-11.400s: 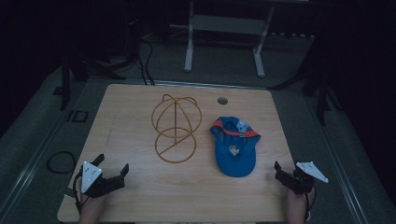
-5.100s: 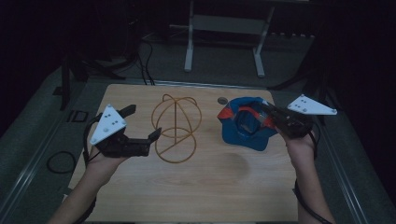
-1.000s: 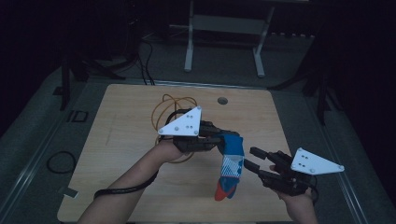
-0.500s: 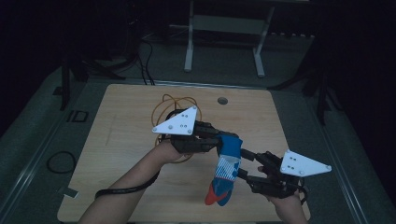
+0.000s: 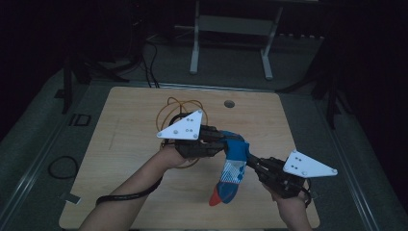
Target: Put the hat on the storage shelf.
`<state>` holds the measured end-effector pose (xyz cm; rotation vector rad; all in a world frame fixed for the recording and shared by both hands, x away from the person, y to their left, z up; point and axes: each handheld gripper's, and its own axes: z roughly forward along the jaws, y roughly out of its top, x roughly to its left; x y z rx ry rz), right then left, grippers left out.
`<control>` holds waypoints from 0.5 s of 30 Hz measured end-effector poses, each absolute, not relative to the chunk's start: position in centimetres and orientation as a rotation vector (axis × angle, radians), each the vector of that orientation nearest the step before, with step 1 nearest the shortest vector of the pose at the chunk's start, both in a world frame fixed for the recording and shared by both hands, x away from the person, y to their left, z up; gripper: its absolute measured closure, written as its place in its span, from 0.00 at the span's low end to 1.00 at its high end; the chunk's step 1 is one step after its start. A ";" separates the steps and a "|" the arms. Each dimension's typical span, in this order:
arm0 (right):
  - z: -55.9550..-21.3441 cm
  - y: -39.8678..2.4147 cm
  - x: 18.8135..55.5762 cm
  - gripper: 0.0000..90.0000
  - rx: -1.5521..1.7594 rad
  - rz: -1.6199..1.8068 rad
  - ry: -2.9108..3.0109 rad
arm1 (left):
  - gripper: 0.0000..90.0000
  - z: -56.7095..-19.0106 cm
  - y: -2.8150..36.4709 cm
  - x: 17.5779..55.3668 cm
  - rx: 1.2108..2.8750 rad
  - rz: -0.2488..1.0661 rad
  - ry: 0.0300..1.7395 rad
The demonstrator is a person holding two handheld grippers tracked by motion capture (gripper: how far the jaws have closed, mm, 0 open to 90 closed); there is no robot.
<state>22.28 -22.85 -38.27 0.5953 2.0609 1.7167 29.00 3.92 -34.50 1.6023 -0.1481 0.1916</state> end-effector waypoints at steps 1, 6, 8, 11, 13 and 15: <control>-38.3 -23.0 22.4 0.99 0.602 1.717 2.059 | 0.99 -34.5 4.1 29.0 1.612 0.200 -0.147; -38.2 -23.8 22.7 0.99 0.628 1.730 2.041 | 0.98 -34.9 4.8 28.9 1.670 0.256 -0.127; -38.0 -24.3 22.8 0.99 0.634 1.747 2.030 | 0.98 -35.1 4.9 28.7 1.695 0.265 -0.132; -37.4 -25.0 22.8 0.99 0.628 1.746 2.007 | 0.98 -35.3 4.9 28.4 1.730 0.286 -0.148; -36.9 -25.1 22.9 0.99 0.612 1.740 2.007 | 0.98 -35.5 4.9 28.0 1.748 0.300 -0.159; -36.7 -25.1 22.9 0.99 0.604 1.733 2.010 | 0.97 -35.5 5.0 28.0 1.747 0.295 -0.155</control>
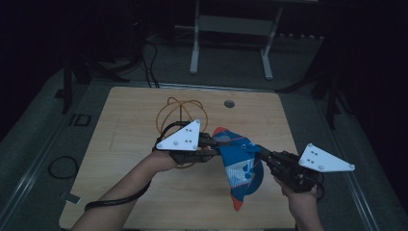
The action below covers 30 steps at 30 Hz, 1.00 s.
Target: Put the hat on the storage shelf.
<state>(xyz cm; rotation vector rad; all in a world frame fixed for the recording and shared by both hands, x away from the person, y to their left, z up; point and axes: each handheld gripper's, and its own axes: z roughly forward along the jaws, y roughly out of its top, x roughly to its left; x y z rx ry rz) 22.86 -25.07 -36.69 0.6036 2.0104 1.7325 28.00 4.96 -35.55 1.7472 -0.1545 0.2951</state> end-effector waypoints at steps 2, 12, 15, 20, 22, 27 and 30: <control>-36.1 -24.9 22.9 1.00 0.585 1.710 2.018 | 0.89 -35.5 5.3 27.9 1.750 0.292 -0.137; -35.2 -25.2 23.2 1.00 0.582 1.742 2.011 | 0.70 -34.9 7.0 27.5 1.749 0.340 -0.055; -35.0 -25.3 23.3 1.00 0.587 1.743 2.009 | 0.68 -35.0 7.9 27.4 1.747 0.361 -0.026; -34.7 -25.5 23.6 1.00 0.588 1.758 1.998 | 0.66 -35.5 9.8 27.1 1.743 0.380 0.034; -34.4 -25.4 23.8 1.00 0.582 1.753 1.994 | 0.62 -35.9 10.7 26.9 1.744 0.386 0.064; -33.5 -24.9 24.6 1.00 0.569 1.765 1.989 | 0.56 -36.8 13.3 26.2 1.728 0.396 0.123; -32.9 -24.3 25.3 1.00 0.555 1.766 1.992 | 0.48 -37.4 14.8 25.8 1.713 0.418 0.178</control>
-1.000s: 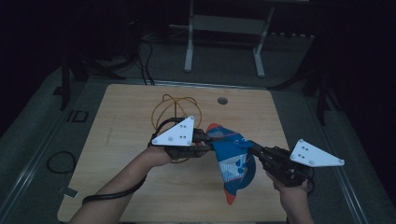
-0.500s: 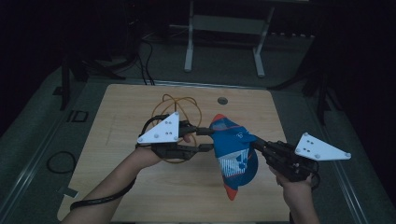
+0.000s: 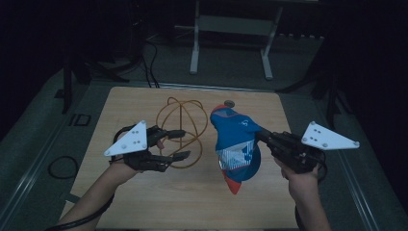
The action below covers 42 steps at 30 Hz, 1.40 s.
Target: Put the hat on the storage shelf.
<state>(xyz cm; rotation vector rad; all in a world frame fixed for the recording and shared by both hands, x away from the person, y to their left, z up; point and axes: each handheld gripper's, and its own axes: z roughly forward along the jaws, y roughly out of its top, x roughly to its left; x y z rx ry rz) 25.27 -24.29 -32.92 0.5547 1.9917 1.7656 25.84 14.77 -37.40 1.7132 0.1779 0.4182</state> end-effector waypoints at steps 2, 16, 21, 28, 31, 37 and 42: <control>-32.5 -23.7 25.8 1.00 0.546 1.753 1.999 | 0.42 -37.8 15.7 25.6 1.701 0.445 0.227; -29.7 -19.0 30.4 1.00 0.519 1.737 2.038 | 0.01 -45.1 21.7 24.0 1.656 0.695 0.634; -29.2 -17.4 31.7 1.00 0.516 1.738 2.056 | 0.01 -48.3 22.6 23.0 1.630 0.775 0.720; -28.6 -13.1 34.2 1.00 0.505 1.728 2.121 | 0.01 -52.6 23.9 22.4 1.573 0.800 0.838; -28.6 -11.0 35.2 1.00 0.499 1.703 2.161 | 0.01 -53.4 24.4 22.3 1.558 0.804 0.875; -28.8 -7.5 36.6 1.00 0.491 1.673 2.206 | 0.01 -53.7 25.1 22.0 1.535 0.856 0.880; -29.3 -5.4 37.9 1.00 0.505 1.669 2.255 | 0.01 -54.1 25.4 22.2 1.525 0.845 0.897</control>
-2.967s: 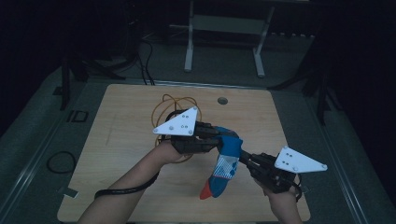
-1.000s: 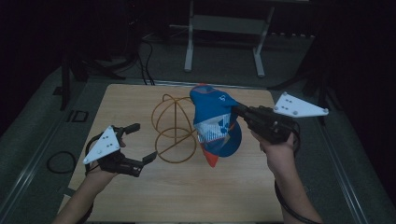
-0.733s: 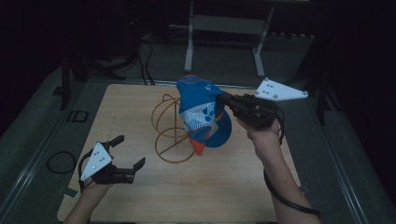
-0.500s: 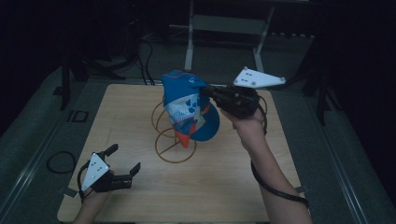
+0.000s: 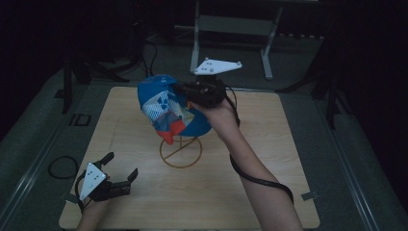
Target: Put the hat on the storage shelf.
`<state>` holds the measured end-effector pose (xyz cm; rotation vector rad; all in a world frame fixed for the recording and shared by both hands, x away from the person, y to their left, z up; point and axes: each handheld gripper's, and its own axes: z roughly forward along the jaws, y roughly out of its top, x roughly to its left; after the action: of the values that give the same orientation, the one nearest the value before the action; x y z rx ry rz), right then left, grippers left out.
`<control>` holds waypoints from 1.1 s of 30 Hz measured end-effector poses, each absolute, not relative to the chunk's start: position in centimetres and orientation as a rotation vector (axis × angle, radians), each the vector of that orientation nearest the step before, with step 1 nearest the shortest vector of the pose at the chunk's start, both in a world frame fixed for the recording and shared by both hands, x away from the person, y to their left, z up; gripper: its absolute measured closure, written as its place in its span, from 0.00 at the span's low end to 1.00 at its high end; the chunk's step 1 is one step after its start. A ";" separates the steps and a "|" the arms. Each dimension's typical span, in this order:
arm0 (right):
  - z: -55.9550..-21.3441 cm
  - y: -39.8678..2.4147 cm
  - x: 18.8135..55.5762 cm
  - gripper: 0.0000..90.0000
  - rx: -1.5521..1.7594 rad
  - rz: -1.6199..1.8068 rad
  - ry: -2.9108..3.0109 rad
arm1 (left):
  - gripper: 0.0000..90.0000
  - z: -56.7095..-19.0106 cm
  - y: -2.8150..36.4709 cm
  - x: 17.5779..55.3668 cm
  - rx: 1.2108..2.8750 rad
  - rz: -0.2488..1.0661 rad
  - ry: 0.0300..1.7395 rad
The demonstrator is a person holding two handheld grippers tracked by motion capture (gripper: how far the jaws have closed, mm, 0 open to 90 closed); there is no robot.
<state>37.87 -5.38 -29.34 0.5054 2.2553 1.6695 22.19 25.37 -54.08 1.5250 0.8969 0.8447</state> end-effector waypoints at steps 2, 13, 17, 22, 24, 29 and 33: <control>-30.0 -4.0 38.7 1.00 0.514 1.661 2.300 | 0.01 -54.2 25.5 22.3 1.508 0.825 0.910; -32.4 -1.2 40.0 0.99 0.525 1.522 2.398 | 0.01 -54.5 25.5 22.4 1.525 0.804 0.914; -32.9 -1.4 40.2 0.99 0.541 1.477 2.426 | 0.01 -54.5 25.4 22.4 1.540 0.805 0.908; -33.2 -1.3 40.2 0.99 0.537 1.421 2.447 | 0.01 -54.6 25.3 22.4 1.543 0.799 0.915; -33.3 -1.3 40.2 0.98 0.516 1.391 2.460 | 0.01 -54.6 25.3 22.4 1.543 0.797 0.915; -33.6 -2.2 39.7 0.98 0.539 1.365 2.443 | 0.01 -54.6 25.6 22.4 1.534 0.791 0.919; -33.8 -3.2 39.6 0.97 0.562 1.395 2.429 | 0.01 -54.7 25.6 22.4 1.534 0.784 0.922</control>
<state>39.59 -3.21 -33.85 0.5619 2.4287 1.3950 22.37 25.59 -54.66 1.5344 0.9223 0.7840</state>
